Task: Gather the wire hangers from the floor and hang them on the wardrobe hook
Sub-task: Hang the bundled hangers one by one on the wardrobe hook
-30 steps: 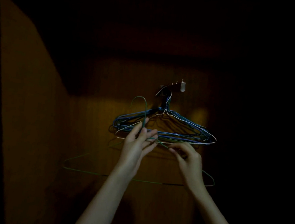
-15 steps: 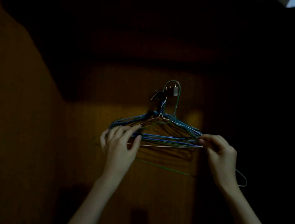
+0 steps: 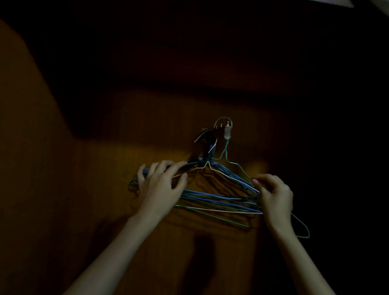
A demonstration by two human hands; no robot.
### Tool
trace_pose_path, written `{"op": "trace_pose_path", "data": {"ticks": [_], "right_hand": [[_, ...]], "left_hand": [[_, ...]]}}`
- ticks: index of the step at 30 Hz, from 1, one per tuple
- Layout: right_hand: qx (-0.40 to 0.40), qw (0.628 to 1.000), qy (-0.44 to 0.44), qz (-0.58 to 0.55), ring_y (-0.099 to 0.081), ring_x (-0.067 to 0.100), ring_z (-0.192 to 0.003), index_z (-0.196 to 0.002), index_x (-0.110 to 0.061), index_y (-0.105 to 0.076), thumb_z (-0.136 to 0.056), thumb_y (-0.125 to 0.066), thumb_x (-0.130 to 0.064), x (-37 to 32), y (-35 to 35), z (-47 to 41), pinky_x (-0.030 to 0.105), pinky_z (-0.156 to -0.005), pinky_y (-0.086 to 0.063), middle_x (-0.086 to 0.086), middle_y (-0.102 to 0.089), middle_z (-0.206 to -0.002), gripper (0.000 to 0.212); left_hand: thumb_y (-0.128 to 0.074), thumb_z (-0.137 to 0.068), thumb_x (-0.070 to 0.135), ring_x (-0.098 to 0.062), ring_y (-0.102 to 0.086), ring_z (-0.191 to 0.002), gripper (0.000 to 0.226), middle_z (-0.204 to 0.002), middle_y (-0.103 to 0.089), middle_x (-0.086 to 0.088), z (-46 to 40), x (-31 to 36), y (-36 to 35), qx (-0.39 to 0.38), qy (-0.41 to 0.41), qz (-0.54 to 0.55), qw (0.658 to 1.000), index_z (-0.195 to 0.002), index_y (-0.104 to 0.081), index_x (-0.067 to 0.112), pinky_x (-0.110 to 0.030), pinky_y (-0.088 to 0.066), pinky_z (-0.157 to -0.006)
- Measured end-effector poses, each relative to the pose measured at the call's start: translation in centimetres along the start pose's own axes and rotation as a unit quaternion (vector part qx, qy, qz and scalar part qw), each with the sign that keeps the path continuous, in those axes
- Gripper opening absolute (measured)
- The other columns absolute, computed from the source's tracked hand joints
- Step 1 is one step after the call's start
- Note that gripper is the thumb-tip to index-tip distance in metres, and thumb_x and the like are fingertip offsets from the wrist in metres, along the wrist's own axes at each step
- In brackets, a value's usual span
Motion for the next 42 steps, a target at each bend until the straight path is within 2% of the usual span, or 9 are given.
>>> {"op": "trace_pose_path", "data": {"ticks": [5, 15, 19, 23, 27, 31, 36, 39, 42], "right_hand": [[-0.022, 0.998, -0.018, 0.048, -0.059, 0.012, -0.082, -0.09, -0.016, -0.07, -0.086, -0.065, -0.017, 1.9, -3.7, -1.7, 0.021, -0.062, -0.041, 0.0, -0.067, -0.097, 0.007], [-0.056, 0.995, -0.024, 0.08, -0.055, 0.009, -0.079, -0.093, -0.017, -0.069, -0.088, -0.062, -0.017, 3.8, -7.4, -3.1, 0.022, -0.062, -0.042, -0.001, -0.063, -0.098, 0.009], [-0.086, 0.994, -0.048, 0.043, -0.054, 0.009, -0.064, -0.09, -0.016, -0.068, -0.087, -0.062, -0.017, 5.6, -8.7, -2.7, 0.019, -0.056, -0.04, 0.003, -0.067, -0.097, 0.006], [-0.084, 0.994, -0.069, 0.031, -0.06, 0.015, -0.084, -0.089, -0.016, -0.068, -0.087, -0.062, -0.017, 6.4, -8.9, -2.5, 0.027, -0.07, -0.047, 0.004, -0.067, -0.098, 0.006], [-0.075, 0.994, -0.051, 0.059, -0.056, 0.015, -0.086, -0.094, -0.012, -0.068, -0.088, -0.061, -0.018, 5.7, -8.5, -2.3, 0.027, -0.07, -0.042, 0.005, -0.063, -0.099, 0.011], [-0.069, 0.989, 0.0, 0.132, -0.057, 0.021, -0.097, -0.103, -0.014, -0.065, -0.09, -0.059, -0.018, 4.8, -7.8, -1.9, 0.036, -0.075, -0.048, 0.004, -0.062, -0.103, 0.015], [-0.1, 0.966, 0.075, 0.226, -0.052, 0.023, -0.101, -0.112, -0.013, -0.062, -0.092, -0.055, -0.018, 3.8, -7.8, -1.3, 0.035, -0.081, -0.042, 0.006, -0.063, -0.106, 0.022], [-0.142, 0.95, 0.083, 0.265, -0.049, 0.023, -0.111, -0.124, -0.014, -0.055, -0.095, -0.049, -0.026, 3.4, -7.9, -0.7, 0.036, -0.092, -0.04, 0.005, -0.059, -0.118, 0.032], [-0.199, 0.927, 0.064, 0.311, -0.034, 0.02, -0.133, -0.141, -0.016, -0.037, -0.096, -0.044, -0.037, 3.2, -7.9, 0.4, 0.038, -0.107, -0.032, 0.003, -0.043, -0.141, 0.05]], "left_hand": [[-0.029, -0.09, 0.054, -0.011, -0.038, -0.124, 0.048, -0.127, -0.05, 0.011, -1.7, -2.5, -3.4, -0.058, 0.03, -0.058, 0.996, -0.131, -0.048, 0.038, -0.044, -0.012, -0.112], [-0.04, -0.096, 0.039, -0.014, -0.035, -0.128, 0.039, -0.132, -0.046, 0.007, -2.7, -5.2, -7.2, -0.078, 0.055, -0.057, 0.994, -0.135, -0.044, 0.036, -0.044, -0.013, -0.113], [-0.042, -0.096, 0.037, -0.014, -0.034, -0.128, 0.039, -0.13, -0.046, 0.006, -2.7, -5.9, -8.2, -0.082, 0.072, -0.049, 0.993, -0.135, -0.044, 0.037, -0.042, -0.013, -0.113], [-0.045, -0.095, 0.033, -0.013, -0.032, -0.131, 0.044, -0.134, -0.043, 0.007, -2.5, -6.0, -9.3, -0.099, 0.07, -0.043, 0.992, -0.137, -0.039, 0.038, -0.043, -0.011, -0.114], [-0.045, -0.095, 0.033, -0.011, -0.029, -0.134, 0.049, -0.139, -0.037, 0.009, -2.0, -6.1, -9.8, -0.114, 0.056, -0.054, 0.99, -0.141, -0.031, 0.039, -0.046, -0.01, -0.114], [-0.045, -0.095, 0.03, -0.013, -0.026, -0.137, 0.052, -0.144, -0.033, 0.008, -2.1, -6.4, -10.3, -0.149, 0.062, -0.038, 0.986, -0.143, -0.028, 0.038, -0.054, -0.004, -0.115], [-0.047, -0.095, 0.032, -0.017, -0.014, -0.143, 0.057, -0.154, -0.018, 0.004, -1.9, -6.0, -10.6, -0.163, 0.065, -0.031, 0.984, -0.146, -0.023, 0.035, -0.056, -0.002, -0.115], [-0.046, -0.095, 0.031, -0.018, -0.006, -0.145, 0.06, -0.157, -0.009, 0.004, -1.4, -5.5, -10.4, -0.171, 0.06, -0.031, 0.983, -0.148, -0.019, 0.034, -0.055, -0.002, -0.116], [-0.044, -0.096, 0.03, -0.018, 0.001, -0.146, 0.061, -0.158, -0.005, 0.004, -0.6, -5.1, -10.0, -0.175, 0.057, -0.025, 0.983, -0.149, -0.013, 0.034, -0.053, -0.001, -0.116]]}}
Point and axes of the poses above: each hand's wrist, its own z-axis away from the middle knuckle, its own y-axis out of the back of the hand, x = y × z, the point moved 8 cm from there along -z, towards the middle knuckle
